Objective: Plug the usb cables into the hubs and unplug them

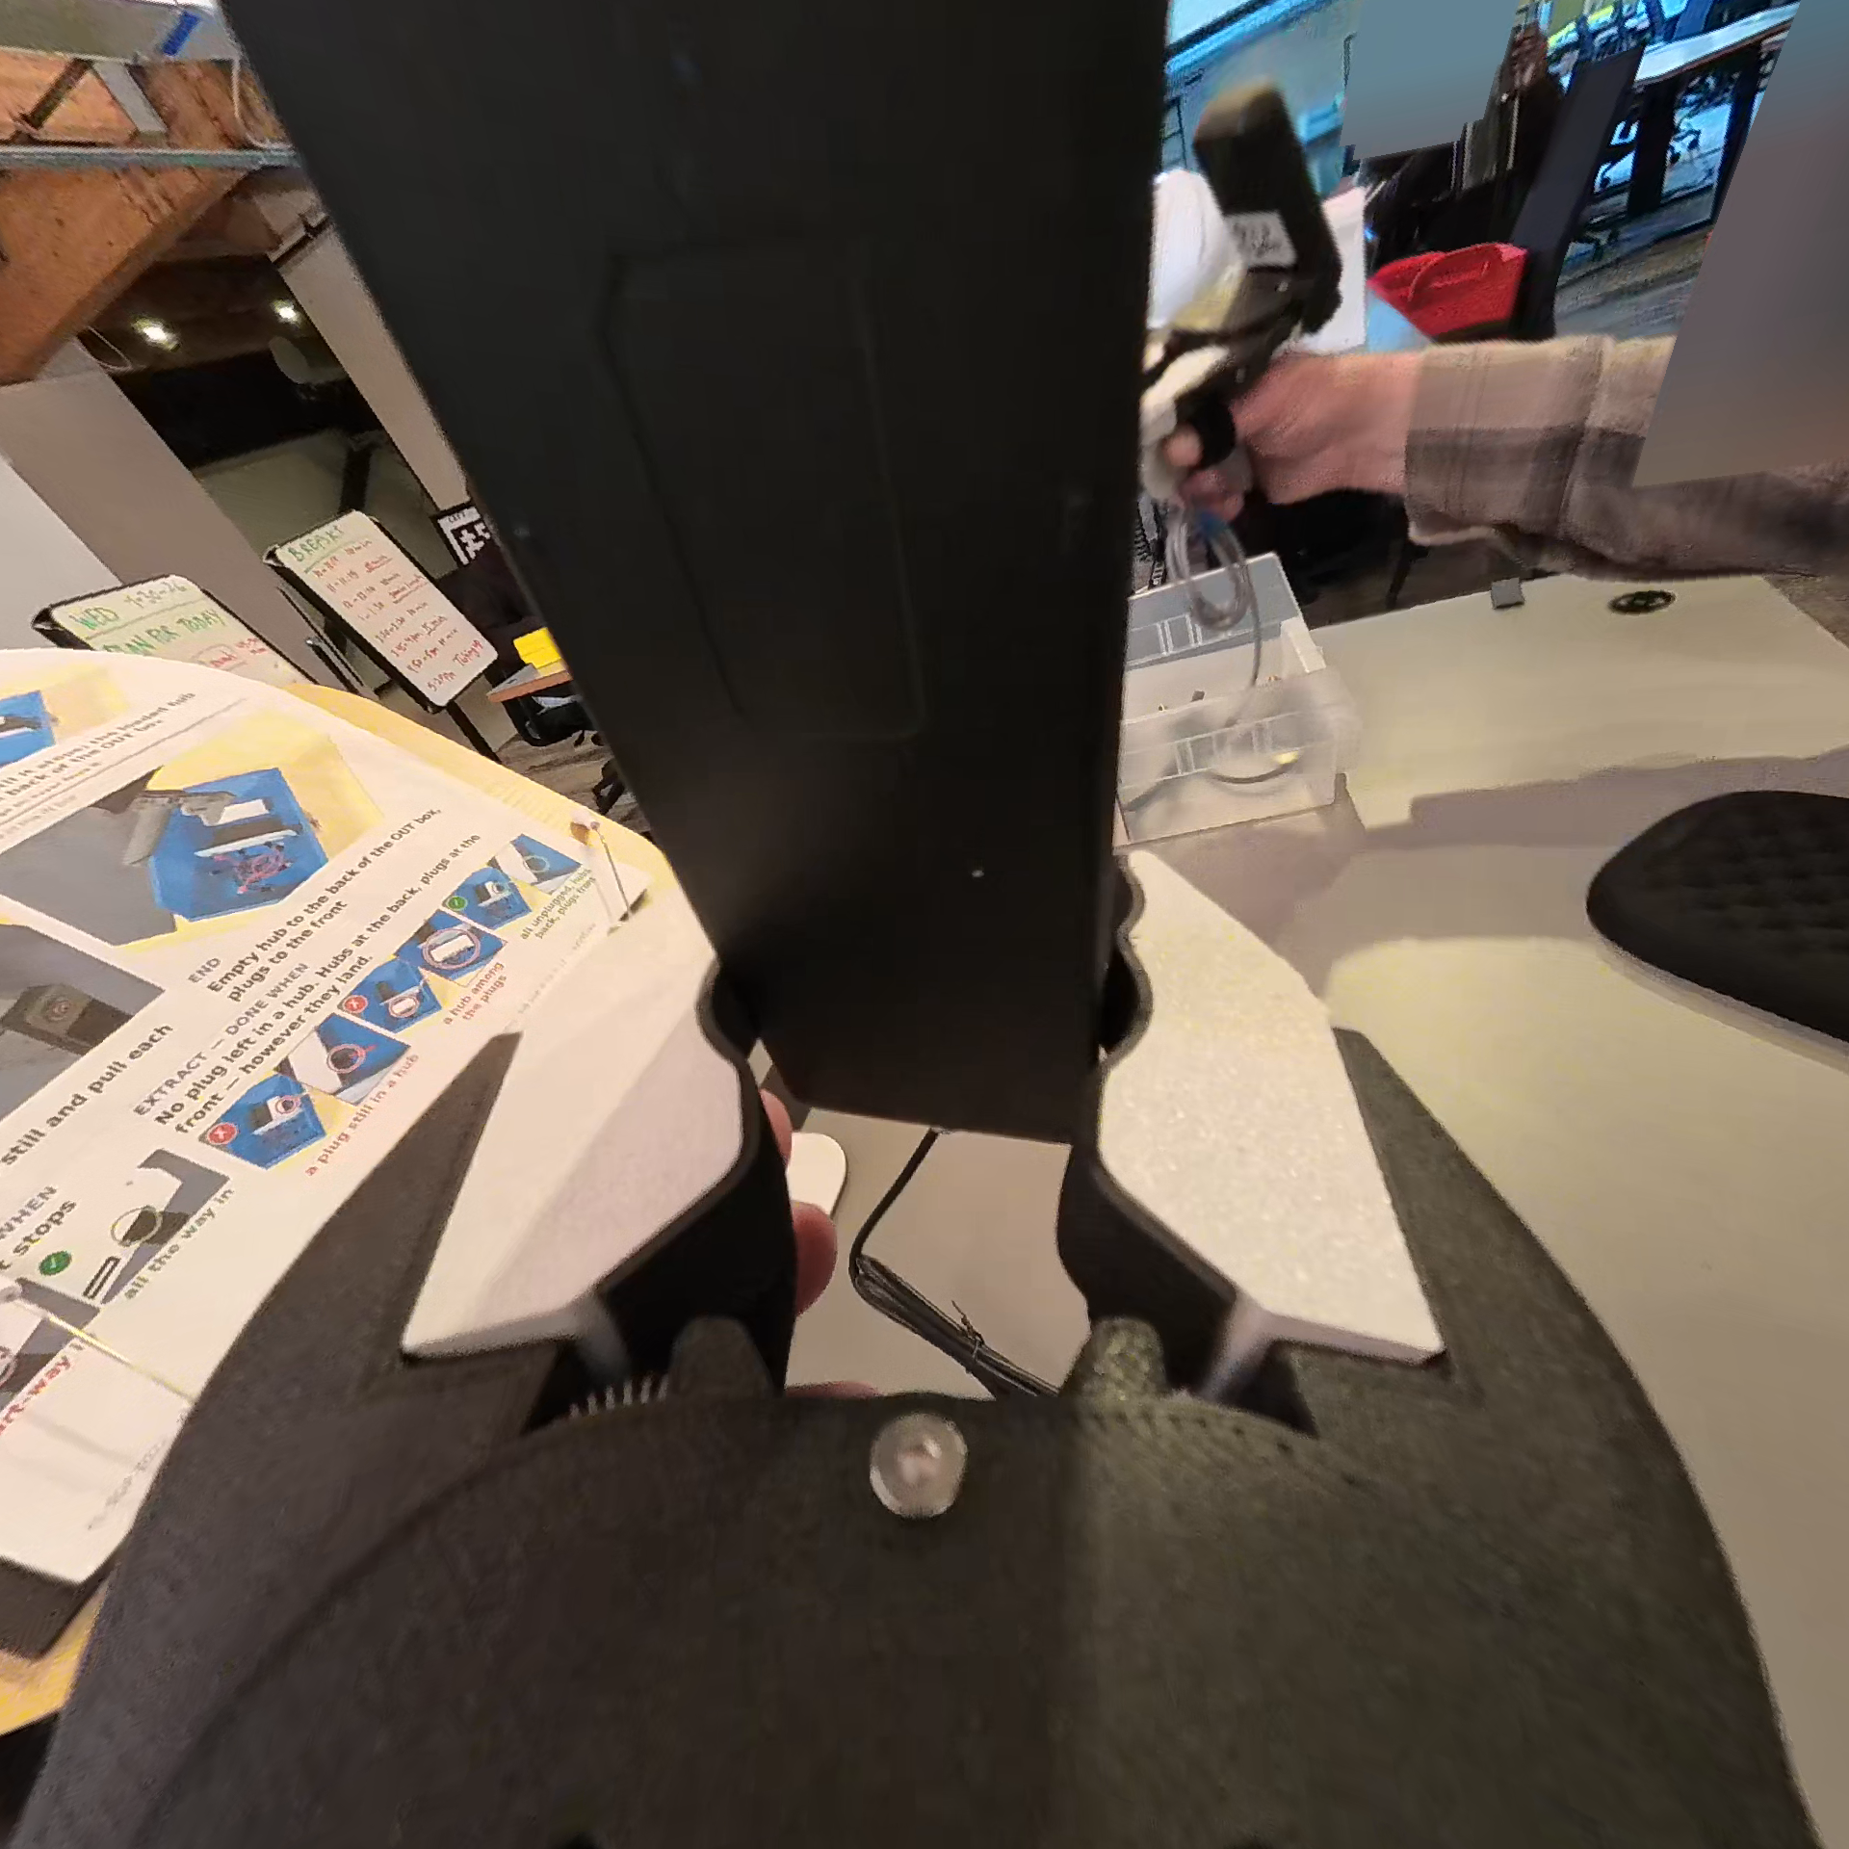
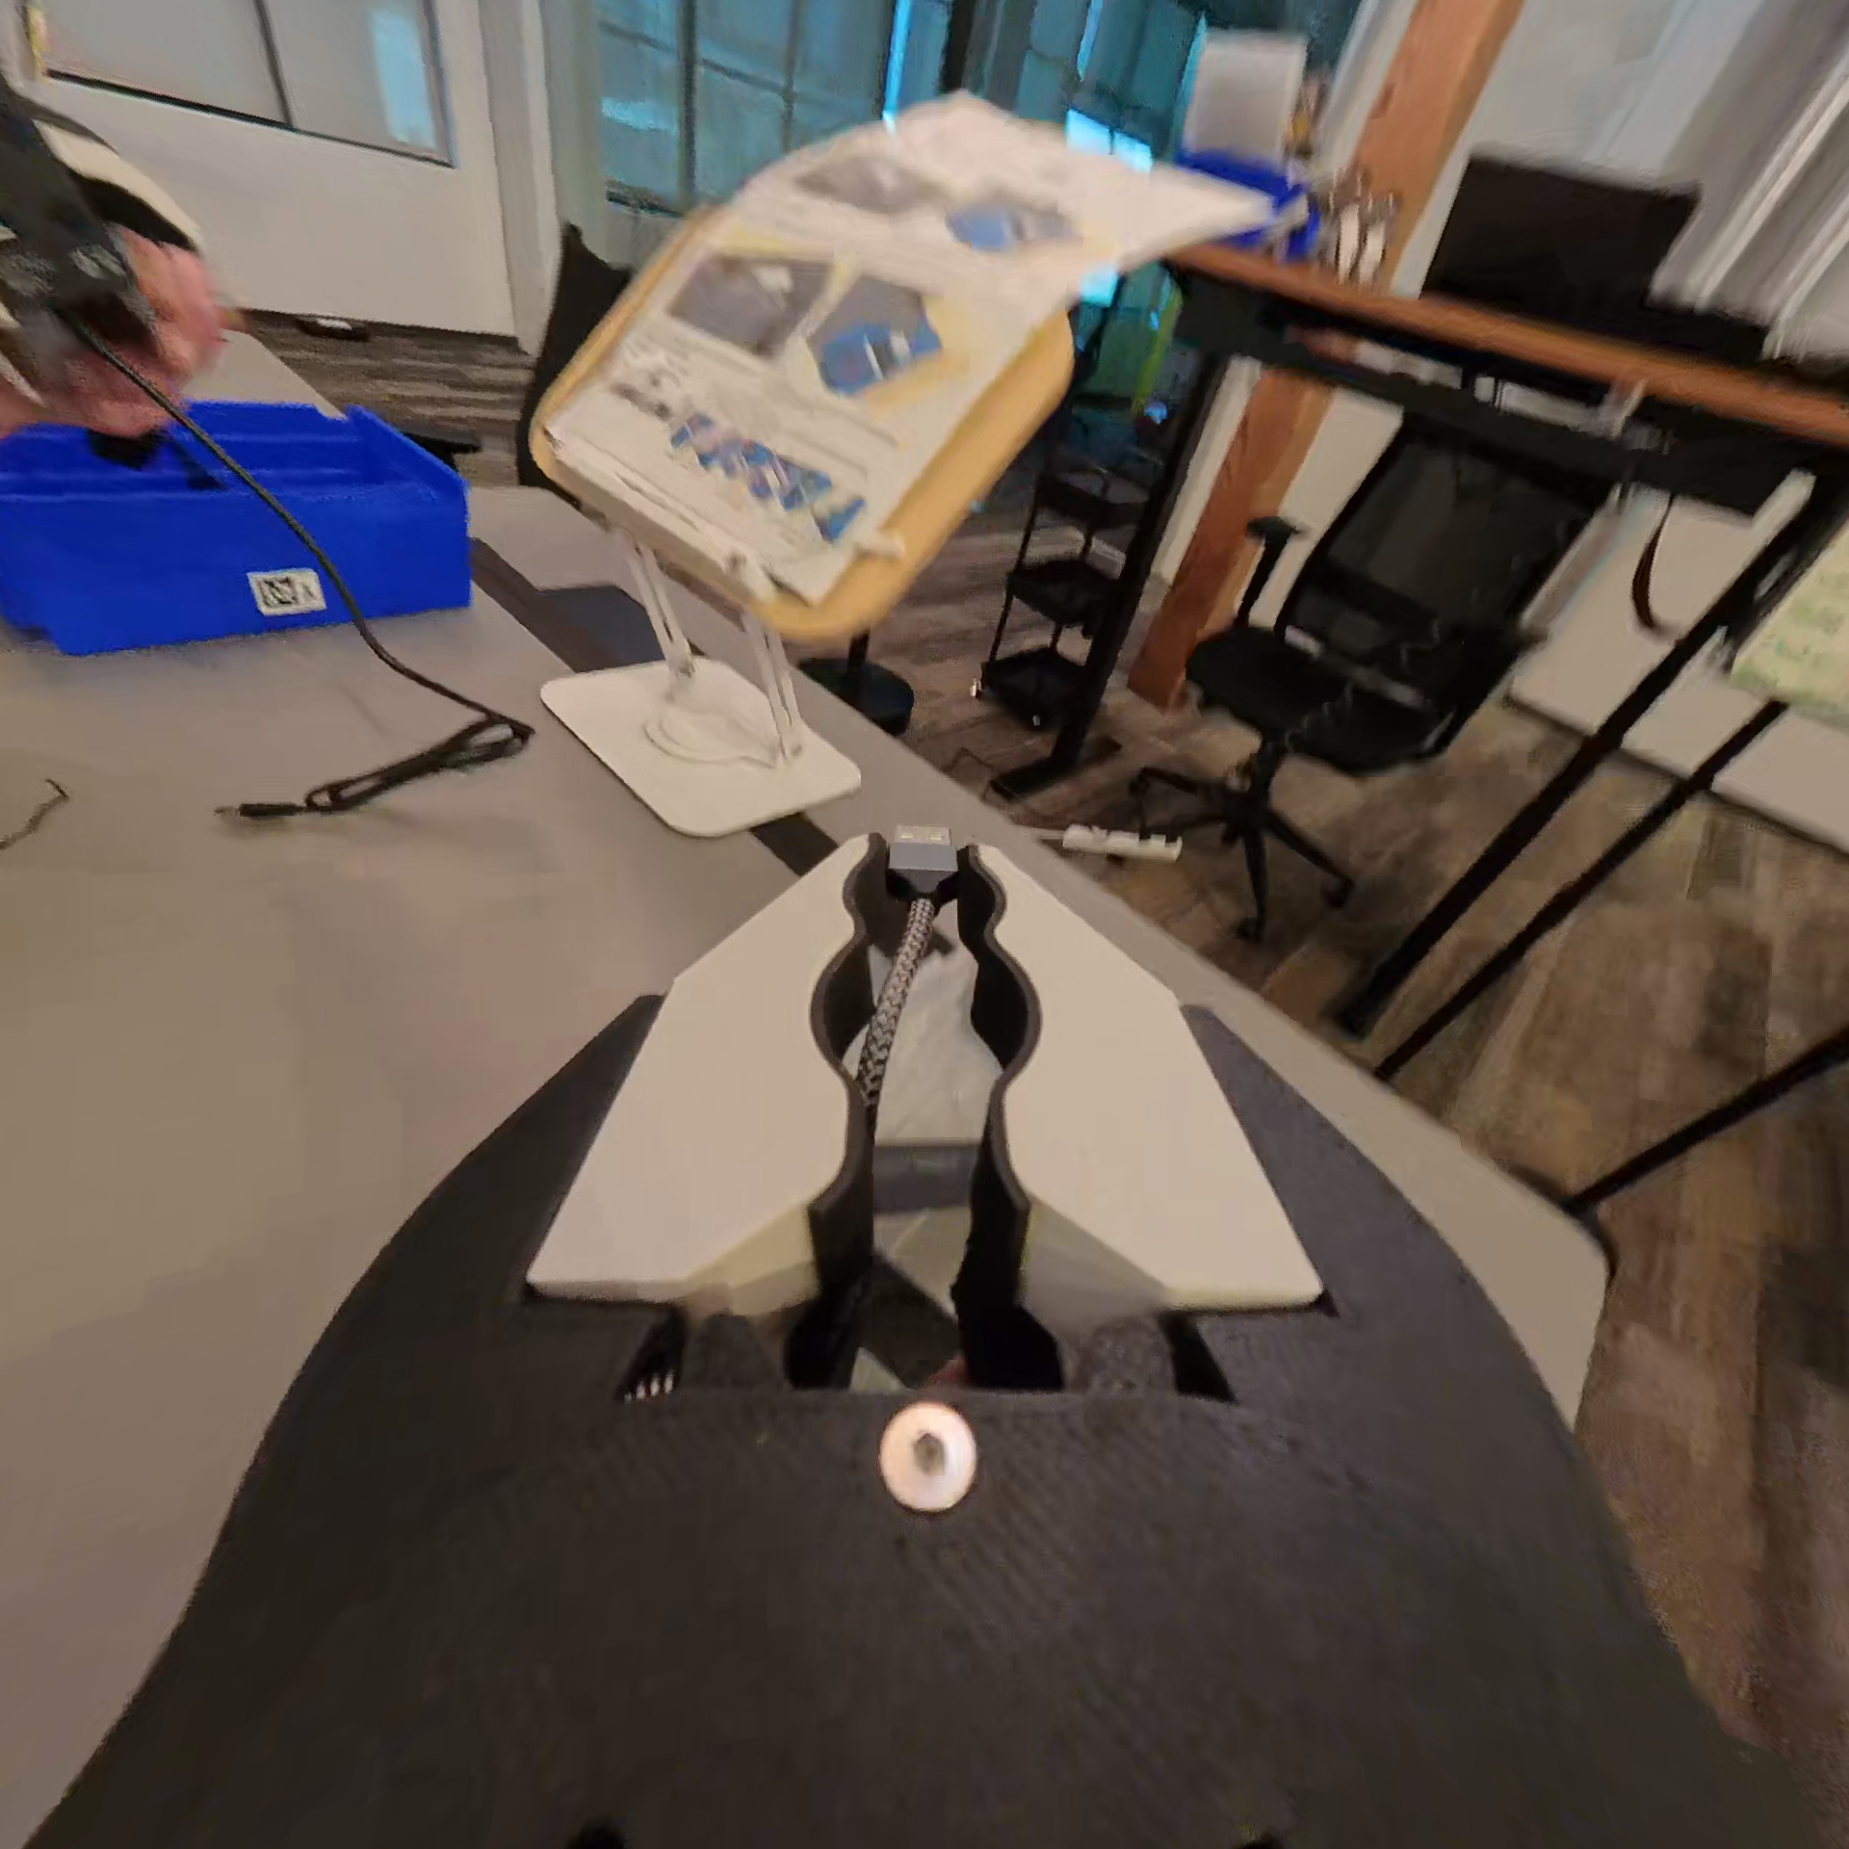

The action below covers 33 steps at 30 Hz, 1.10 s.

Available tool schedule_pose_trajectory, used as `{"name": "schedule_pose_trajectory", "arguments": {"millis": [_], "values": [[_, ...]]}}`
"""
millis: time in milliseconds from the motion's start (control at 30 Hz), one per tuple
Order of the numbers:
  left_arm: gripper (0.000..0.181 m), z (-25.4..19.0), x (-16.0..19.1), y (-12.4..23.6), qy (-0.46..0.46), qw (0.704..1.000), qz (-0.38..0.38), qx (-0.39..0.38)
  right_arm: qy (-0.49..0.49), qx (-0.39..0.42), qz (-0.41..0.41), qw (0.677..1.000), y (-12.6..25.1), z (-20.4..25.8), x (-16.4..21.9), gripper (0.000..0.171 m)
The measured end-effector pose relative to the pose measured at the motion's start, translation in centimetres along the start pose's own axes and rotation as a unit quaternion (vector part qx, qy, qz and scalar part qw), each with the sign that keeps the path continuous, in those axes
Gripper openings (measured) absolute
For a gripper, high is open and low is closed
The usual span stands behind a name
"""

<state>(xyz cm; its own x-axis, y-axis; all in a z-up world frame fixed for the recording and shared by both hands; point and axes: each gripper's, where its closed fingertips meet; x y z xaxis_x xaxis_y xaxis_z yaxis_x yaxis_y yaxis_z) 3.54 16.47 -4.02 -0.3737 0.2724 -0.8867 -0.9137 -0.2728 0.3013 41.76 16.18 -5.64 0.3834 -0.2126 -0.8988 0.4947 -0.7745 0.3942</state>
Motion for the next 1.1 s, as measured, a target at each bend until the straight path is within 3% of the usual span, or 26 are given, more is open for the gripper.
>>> {"name": "schedule_pose_trajectory", "arguments": {"millis": [33, 100, 167, 233, 300, 367, 433, 533, 633, 767, 833, 900, 1000, 1033, 1067, 1100], "values": [[0.068, -0.1, 0.1, -0.1, 0.000, 1.000, 0.002, 0.002, -0.018, -0.001, 0.012, 1.000, -0.8, -0.4, 1.9, 0.011], [0.067, -0.2, 0.4, -0.4, 0.001, 1.000, 0.008, 0.003, -0.043, 0.002, 0.077, 0.996, -2.6, -1.1, 6.7, 0.011], [0.067, -0.3, 0.7, -0.8, 0.007, 1.000, 0.015, 0.008, -0.042, 0.019, 0.196, 0.979, -3.4, -1.6, 12.1, 0.014], [0.066, -0.4, 1.1, -1.2, 0.008, 1.000, 0.021, 0.015, -0.022, 0.050, 0.291, 0.955, -2.9, -2.2, 15.0, 0.039], [0.067, -0.6, 1.5, -1.9, 0.012, 0.999, 0.030, 0.020, 0.017, 0.087, 0.343, 0.935, -1.5, -2.7, 14.9, 0.064], [0.067, -1.0, 1.9, -2.6, 0.013, 0.999, 0.037, 0.029, 0.066, 0.110, 0.324, 0.937, -1.1, -2.1, 11.0, 0.070], [0.067, -1.4, 2.2, -3.6, 0.015, 0.998, 0.043, 0.033, 0.101, 0.076, 0.233, 0.964, -2.6, 2.0, 4.0, 0.073], [0.067, -2.5, 2.8, -5.3, 0.012, 0.997, 0.059, 0.037, 0.147, -0.029, 0.091, 0.985, -6.1, 12.0, -6.4, 0.081], [0.067, -3.9, 3.4, -6.8, 0.003, 0.996, 0.079, 0.045, 0.159, -0.154, 0.002, 0.975, -9.6, 22.2, -12.8, 0.085], [0.067, -5.6, 3.6, -7.8, -0.006, 0.994, 0.084, 0.065, 0.141, -0.257, -0.013, 0.956, -13.7, 29.6, -15.2, 0.101], [0.067, -6.5, 3.7, -8.3, -0.016, 0.993, 0.087, 0.075, 0.140, -0.262, -0.015, 0.955, -14.9, 30.7, -15.5, 0.089], [0.067, -6.9, 3.7, -8.7, -0.012, 0.993, 0.090, 0.081, 0.156, -0.263, -0.019, 0.952, -15.2, 31.3, -15.4, 0.055], [0.068, -7.2, 3.1, -8.9, -0.017, 0.994, 0.073, 0.078, 0.168, -0.257, -0.023, 0.951, -14.7, 31.5, -15.5, 0.052], [0.074, -7.3, 2.8, -8.8, -0.018, 0.994, 0.079, 0.075, 0.170, -0.250, -0.027, 0.953, -14.3, 31.3, -15.7, 0.053], [0.100, -7.4, 2.5, -8.7, -0.019, 0.993, 0.085, 0.074, 0.172, -0.235, -0.029, 0.956, -13.9, 30.7, -16.1, 0.052], [0.114, -7.1, 2.2, -8.5, -0.020, 0.994, 0.086, 0.062, 0.180, -0.211, -0.033, 0.960, -13.2, 29.5, -16.6, 0.052]]}}
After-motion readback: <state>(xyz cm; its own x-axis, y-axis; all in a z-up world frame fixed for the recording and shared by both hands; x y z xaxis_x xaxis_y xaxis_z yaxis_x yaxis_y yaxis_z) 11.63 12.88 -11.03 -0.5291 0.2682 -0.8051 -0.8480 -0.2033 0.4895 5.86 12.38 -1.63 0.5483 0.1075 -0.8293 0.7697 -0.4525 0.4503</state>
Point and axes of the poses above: each gripper's, where its closed fingertips meet, y back along the fingers, x out of its underside, z = x × y across the jaws, and after that the axes turned 14 degrees about z, right-handed
